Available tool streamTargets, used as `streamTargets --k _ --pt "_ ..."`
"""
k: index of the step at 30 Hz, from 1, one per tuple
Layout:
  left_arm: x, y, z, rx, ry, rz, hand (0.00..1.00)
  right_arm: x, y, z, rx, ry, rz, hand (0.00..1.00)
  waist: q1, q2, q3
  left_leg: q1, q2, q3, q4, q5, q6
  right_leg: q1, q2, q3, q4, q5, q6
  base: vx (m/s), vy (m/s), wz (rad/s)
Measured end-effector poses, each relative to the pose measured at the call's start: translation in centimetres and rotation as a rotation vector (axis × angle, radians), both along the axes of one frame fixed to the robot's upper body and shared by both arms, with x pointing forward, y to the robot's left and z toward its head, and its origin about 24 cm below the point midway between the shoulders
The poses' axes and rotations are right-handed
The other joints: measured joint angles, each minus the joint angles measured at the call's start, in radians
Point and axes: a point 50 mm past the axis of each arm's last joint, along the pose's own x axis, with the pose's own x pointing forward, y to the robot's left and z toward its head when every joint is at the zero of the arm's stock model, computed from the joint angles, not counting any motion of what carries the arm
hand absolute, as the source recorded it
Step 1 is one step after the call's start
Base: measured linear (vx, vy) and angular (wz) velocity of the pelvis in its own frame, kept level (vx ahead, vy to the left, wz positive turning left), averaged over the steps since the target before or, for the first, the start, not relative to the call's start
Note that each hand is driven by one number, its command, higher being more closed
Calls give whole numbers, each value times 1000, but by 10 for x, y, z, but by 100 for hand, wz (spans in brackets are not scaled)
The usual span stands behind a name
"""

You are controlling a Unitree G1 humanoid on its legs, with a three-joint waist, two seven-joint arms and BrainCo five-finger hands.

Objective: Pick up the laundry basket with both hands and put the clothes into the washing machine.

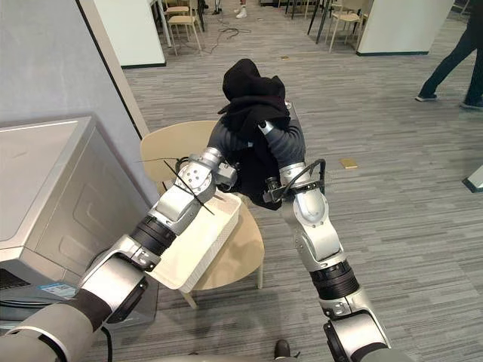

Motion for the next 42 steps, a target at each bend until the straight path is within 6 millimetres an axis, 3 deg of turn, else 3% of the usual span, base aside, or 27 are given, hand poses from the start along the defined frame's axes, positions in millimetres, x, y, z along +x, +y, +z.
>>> streamTargets --k 2,3,10,13,16,18,20,22,25,31,34,36,40,42 --pt "0 0 0 -7 5 -3 100 0 0 0 2 -3 0 100 0 0 0 0 0 1 0 0 0 0 0 1 -2 2 0 0 0 0" --pt "0 -1 0 -8 5 -3 100 -1 0 0 3 -3 -1 0 0 0 0 0 0 2 0 0 0 0 0 1 -3 2 0 0 0 0" --pt "-1 -1 2 -15 1 -4 100 -15 -18 -11 42 11 -52 0 4 -8 1 0 0 6 0 0 0 -1 1 3 -2 3 1 -1 1 -1" --pt "3 16 18 -67 -47 51 100 -24 -36 -25 83 58 -130 0 6 -8 1 0 0 11 0 0 0 -5 2 8 1 3 1 -12 6 -6" --pt "1 71 44 -177 -153 217 100 -36 -74 -38 115 96 -292 0 4 -8 1 5 1 30 0 0 0 -15 3 29 4 3 2 -20 8 -19" --pt "-15 122 43 -261 -218 365 100 -51 -119 -51 139 134 -508 0 3 -6 0 9 1 38 0 -3 1 -16 3 35 5 1 4 -14 6 -11" --pt "-32 151 31 -301 -231 457 100 -64 -143 -60 151 169 -638 0 4 -4 -1 10 1 39 0 -6 1 -16 3 36 5 0 5 0 0 0" --pt "-59 181 -2 -320 -180 579 100 -83 -173 -77 124 239 -838 0 5 -4 -1 10 1 39 0 -10 1 -16 2 36 4 -4 11 0 0 0" --pt "-85 195 -40 -329 -75 657 100 -97 -193 -110 94 389 -961 0 10 -4 -1 10 -5 29 -1 -13 4 -11 -4 29 5 -9 18 -13 11 9" --pt "-145 174 -101 -339 155 585 100 -140 -194 -201 164 818 -1084 0 31 15 -14 1 -14 -5 -5 -14 7 1 -16 -2 10 -20 30 -9 11 18" --pt "-166 154 -127 -356 297 508 100 -165 -191 -229 209 961 -1131 0 44 30 -22 4 -19 -18 -7 -15 9 8 -23 -18 25 -34 39 4 14 19" --pt "-190 139 -151 -386 443 457 100 -187 -178 -253 254 1090 -1137 0 46 28 -20 13 -19 -33 -7 -18 12 33 -26 -41 41 -52 41 -11 7 32" --pt "-212 134 -180 -429 609 462 100 -210 -170 -276 286 1220 -1126 0 68 27 -22 20 -21 -40 -5 -29 17 40 -35 -66 70 -71 44 -19 11 24" --pt "-235 150 -227 -425 818 605 100 -236 -157 -306 354 1399 -1097 0 79 23 -21 24 -21 -62 -5 -30 17 62 -40 -110 79 -85 46 -28 13 75"
